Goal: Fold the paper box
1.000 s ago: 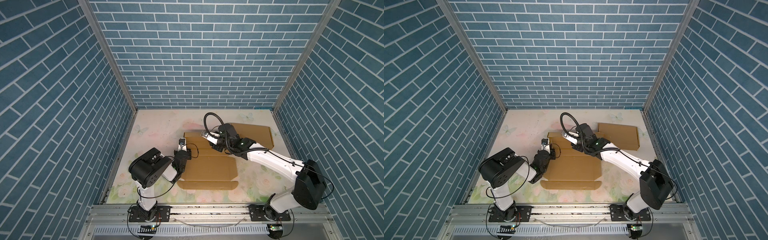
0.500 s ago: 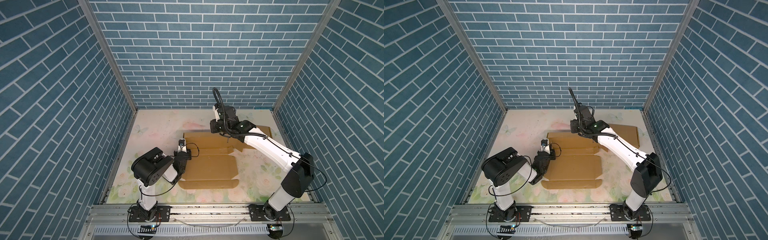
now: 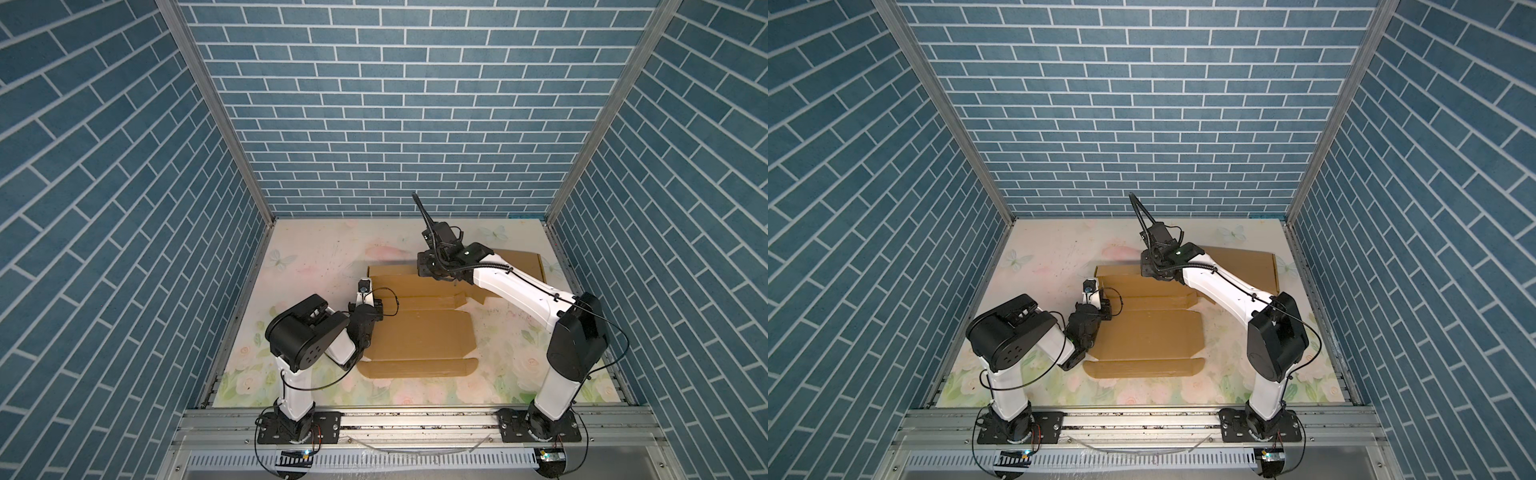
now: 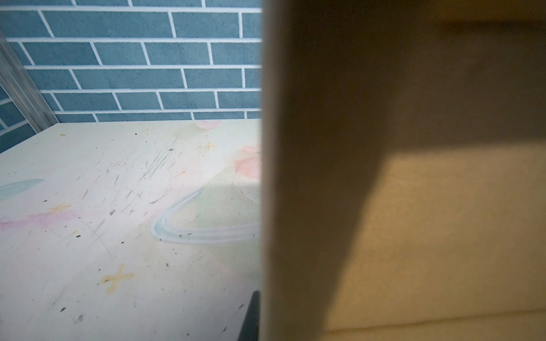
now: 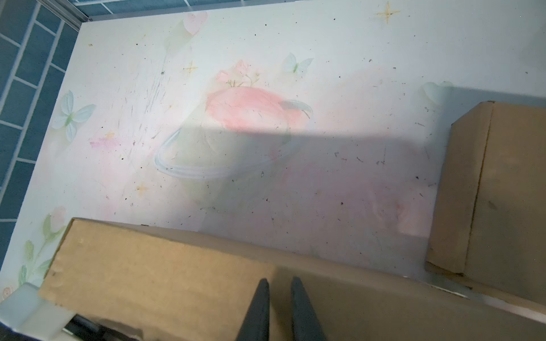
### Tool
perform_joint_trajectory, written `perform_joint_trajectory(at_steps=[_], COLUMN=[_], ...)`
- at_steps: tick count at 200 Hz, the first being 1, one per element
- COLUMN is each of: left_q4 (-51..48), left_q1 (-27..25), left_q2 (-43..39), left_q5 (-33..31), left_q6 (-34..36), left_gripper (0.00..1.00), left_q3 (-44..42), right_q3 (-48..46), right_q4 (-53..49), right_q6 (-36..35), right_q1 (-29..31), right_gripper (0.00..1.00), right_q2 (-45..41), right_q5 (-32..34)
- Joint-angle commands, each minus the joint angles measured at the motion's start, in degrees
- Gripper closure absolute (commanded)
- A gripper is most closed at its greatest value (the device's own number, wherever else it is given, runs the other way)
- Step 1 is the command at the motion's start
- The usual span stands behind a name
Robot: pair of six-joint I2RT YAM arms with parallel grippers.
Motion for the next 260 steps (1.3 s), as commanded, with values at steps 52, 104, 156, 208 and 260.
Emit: perform_joint_trajectory(at_steps=[52, 104, 156, 208, 260], left_q4=[-10.17, -9.15, -7.74, -7.37, -6.82], left_q1=[-1.06, -1.24, -1.59, -1.77, -1.86], left_q2=[5.07, 5.32, 6.4, 6.57, 7.08], left_q5=[-1.94, -2.59, -3.07, -3.07, -3.21], left_q6=[1.65, 2.35, 2.88, 2.9, 2.9], left_gripper=[1.0, 1.0, 1.0, 1.0, 1.0], left_q3=[-2.32, -3.03, -3.13, -3.21, -3.38], right_q3=[-8.28, -7.31, -3.7, -2.69, -0.56], right_q4=[4.53, 3.2, -20.06, -18.95, -16.82], right_q6=[4.1, 0.03, 0.38, 1.28, 1.75], right_q1=[-0.69, -4.82, -12.71, -13.76, -13.82], right_gripper=[0.83, 0.66, 0.4, 0.3, 0.29], right_q2=[-1.91, -10.3, -14.35, -11.67, -6.85], right_q5=[-2.81, -6.17, -5.5, -10.27, -15.01])
